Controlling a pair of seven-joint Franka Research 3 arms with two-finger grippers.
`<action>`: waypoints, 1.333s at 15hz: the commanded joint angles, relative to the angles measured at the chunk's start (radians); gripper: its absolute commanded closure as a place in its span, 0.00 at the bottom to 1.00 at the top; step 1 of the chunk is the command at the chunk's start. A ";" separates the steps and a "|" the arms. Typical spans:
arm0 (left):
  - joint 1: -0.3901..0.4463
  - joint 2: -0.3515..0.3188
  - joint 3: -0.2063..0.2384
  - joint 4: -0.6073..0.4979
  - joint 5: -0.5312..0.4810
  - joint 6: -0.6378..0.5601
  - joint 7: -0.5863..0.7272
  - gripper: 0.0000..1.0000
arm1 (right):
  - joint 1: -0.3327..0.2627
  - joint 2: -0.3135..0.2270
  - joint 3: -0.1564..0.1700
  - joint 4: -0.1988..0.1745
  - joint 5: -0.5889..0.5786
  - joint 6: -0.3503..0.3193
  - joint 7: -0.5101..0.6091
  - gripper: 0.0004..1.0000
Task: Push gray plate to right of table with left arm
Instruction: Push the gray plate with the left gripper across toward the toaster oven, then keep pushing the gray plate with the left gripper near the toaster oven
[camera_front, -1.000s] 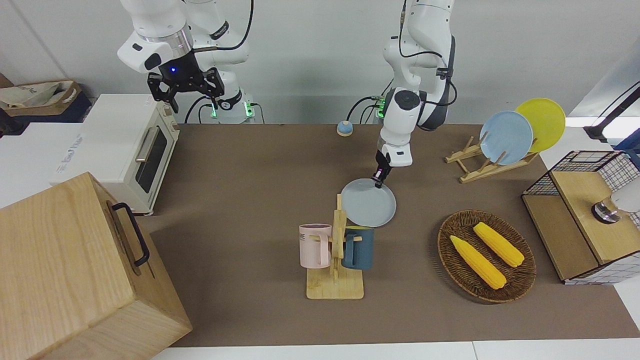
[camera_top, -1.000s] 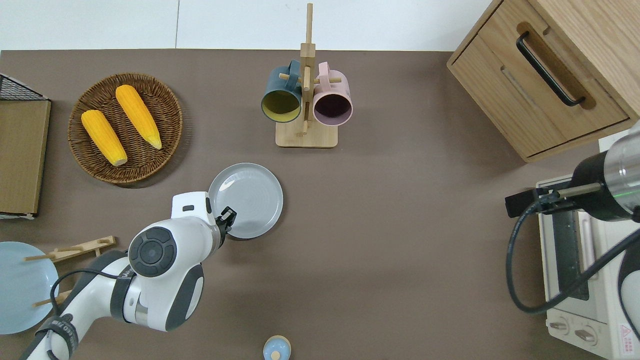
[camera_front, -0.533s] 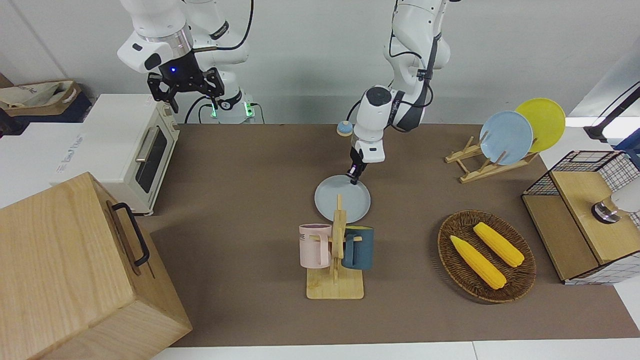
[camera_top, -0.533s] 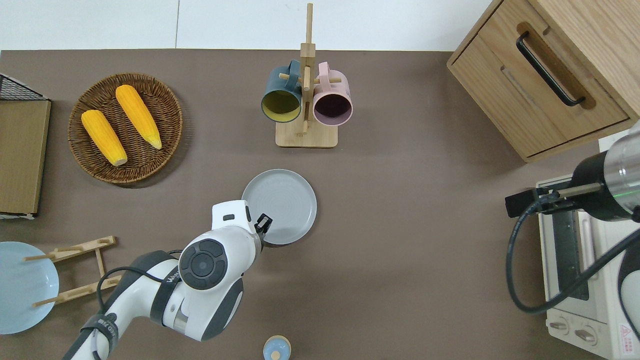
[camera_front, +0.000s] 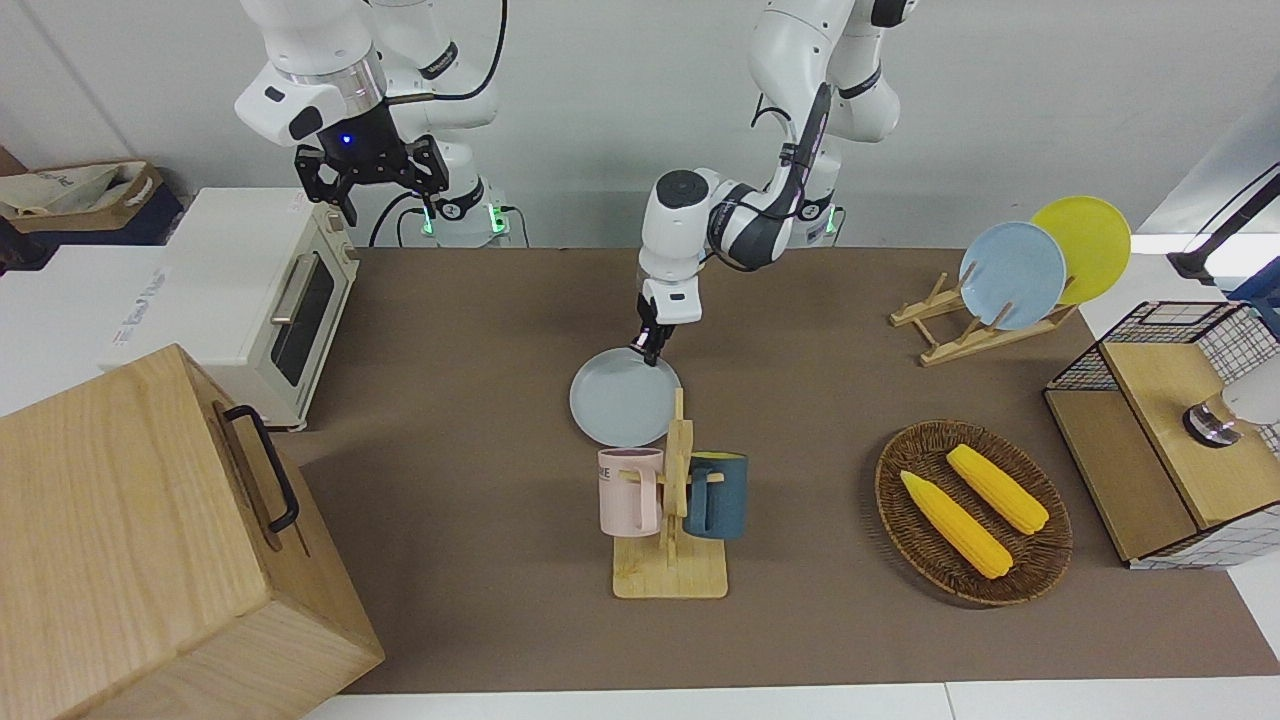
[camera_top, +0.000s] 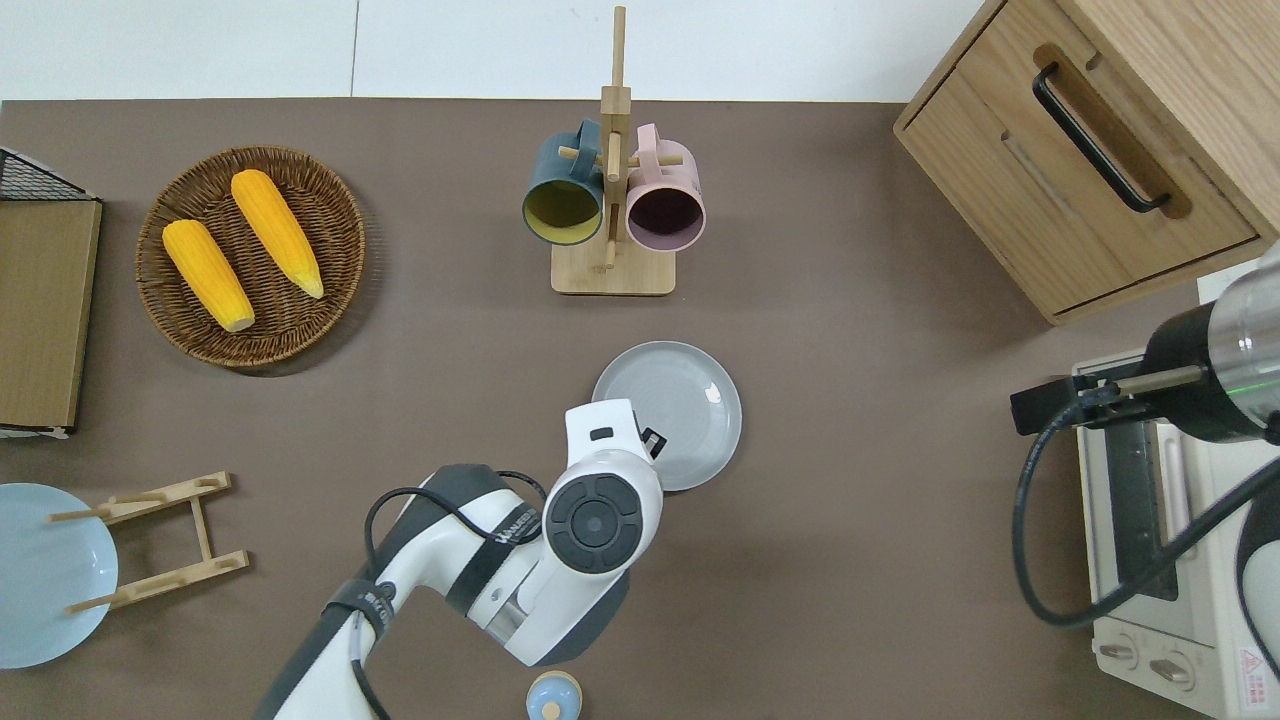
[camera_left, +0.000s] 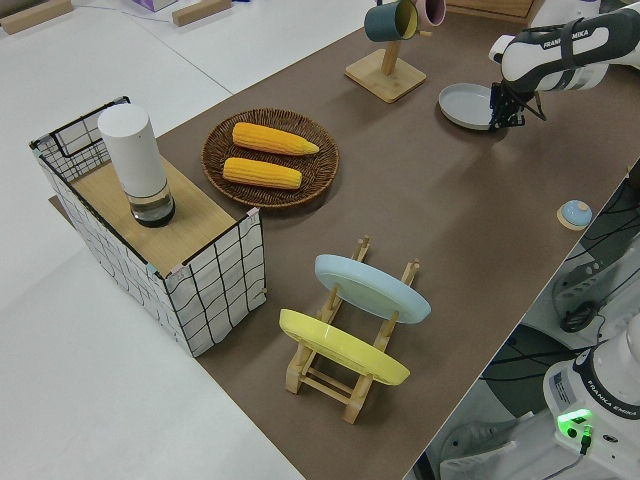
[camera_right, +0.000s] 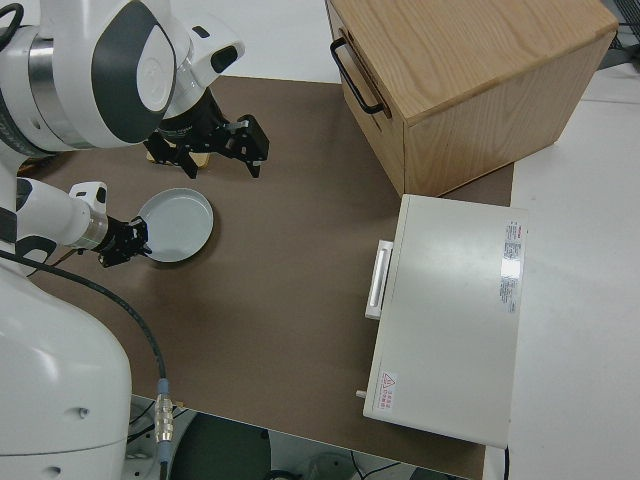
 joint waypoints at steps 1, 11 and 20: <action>-0.072 0.101 0.011 0.115 0.080 -0.042 -0.127 1.00 | -0.020 -0.003 0.015 0.008 0.010 -0.014 0.001 0.02; -0.193 0.184 0.012 0.224 0.092 -0.040 -0.230 1.00 | -0.020 -0.003 0.013 0.008 0.010 -0.014 0.001 0.02; -0.282 0.251 0.012 0.300 0.089 -0.038 -0.271 1.00 | -0.020 -0.003 0.013 0.008 0.010 -0.014 0.001 0.02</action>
